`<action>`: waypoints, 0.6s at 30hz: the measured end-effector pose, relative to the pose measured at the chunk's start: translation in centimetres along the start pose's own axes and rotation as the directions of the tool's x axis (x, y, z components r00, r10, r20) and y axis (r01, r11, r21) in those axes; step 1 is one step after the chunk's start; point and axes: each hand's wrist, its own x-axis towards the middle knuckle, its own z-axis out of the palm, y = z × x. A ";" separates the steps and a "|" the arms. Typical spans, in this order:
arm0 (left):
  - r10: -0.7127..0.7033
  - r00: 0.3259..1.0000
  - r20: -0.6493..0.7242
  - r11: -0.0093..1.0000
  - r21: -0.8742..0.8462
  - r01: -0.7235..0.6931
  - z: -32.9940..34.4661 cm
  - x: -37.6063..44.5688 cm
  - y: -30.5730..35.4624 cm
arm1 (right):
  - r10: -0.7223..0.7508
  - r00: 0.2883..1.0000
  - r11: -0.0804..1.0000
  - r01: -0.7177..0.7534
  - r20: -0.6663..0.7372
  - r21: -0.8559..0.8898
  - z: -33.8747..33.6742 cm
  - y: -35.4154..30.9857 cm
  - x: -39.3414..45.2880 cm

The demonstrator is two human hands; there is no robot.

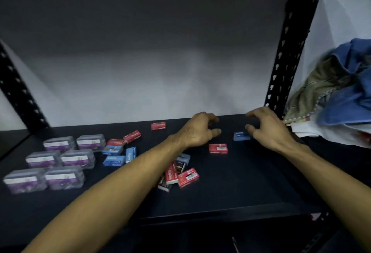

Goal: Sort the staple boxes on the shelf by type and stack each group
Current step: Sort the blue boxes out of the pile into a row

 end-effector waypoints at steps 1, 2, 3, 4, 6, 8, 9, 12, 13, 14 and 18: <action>-0.009 1.000 -0.013 1.000 0.006 0.009 -0.9 -0.9 -0.8 | -0.026 1.000 1.000 0.026 0.008 0.006 0.4 -1.5 0.1; -0.020 0.999 -0.026 1.000 0.015 0.020 -1.8 -1.8 -1.6 | -0.051 0.998 0.999 0.051 0.019 0.014 0.9 -3.0 0.2; -0.036 0.999 -0.037 0.999 0.025 0.037 -2.8 -2.8 -2.4 | -0.080 0.996 0.997 0.080 0.034 0.021 1.5 -4.6 0.2; -0.057 0.997 -0.045 0.998 0.032 0.058 -3.8 -3.8 -3.3 | -0.110 0.993 0.994 0.108 0.049 0.031 2.2 -6.2 0.2; -0.100 0.993 -0.059 0.993 0.049 0.103 -5.7 -5.8 -5.3 | -0.164 0.983 0.985 0.160 0.077 0.065 3.6 -9.6 0.2; -0.136 0.988 -0.071 0.986 0.089 0.142 -7.7 -7.8 -7.2 | -0.212 0.972 0.974 0.201 0.105 0.108 5.0 -12.9 -0.1; -0.152 0.986 -0.076 0.980 0.116 0.160 -8.7 -8.9 -8.1 | -0.233 0.965 0.967 0.218 0.120 0.129 5.7 -14.5 -0.2; -0.191 0.977 -0.095 0.963 0.175 0.205 -11.2 -11.8 -10.7 | -0.285 0.944 0.951 0.256 0.165 0.175 7.6 -18.9 -0.7; -0.207 0.974 -0.094 0.956 0.190 0.221 -11.9 -12.7 -11.5 | -0.300 0.936 0.946 0.266 0.184 0.186 8.3 -20.2 -0.9; -0.225 0.970 -0.088 0.949 0.205 0.238 -12.5 -13.5 -12.3 | -0.314 0.926 0.941 0.276 0.207 0.194 8.9 -21.4 -1.0; -0.259 0.965 -0.048 0.936 0.234 0.263 -13.8 -16.0 -14.3 | -0.334 0.890 0.940 0.287 0.310 0.186 10.8 -25.0 -1.7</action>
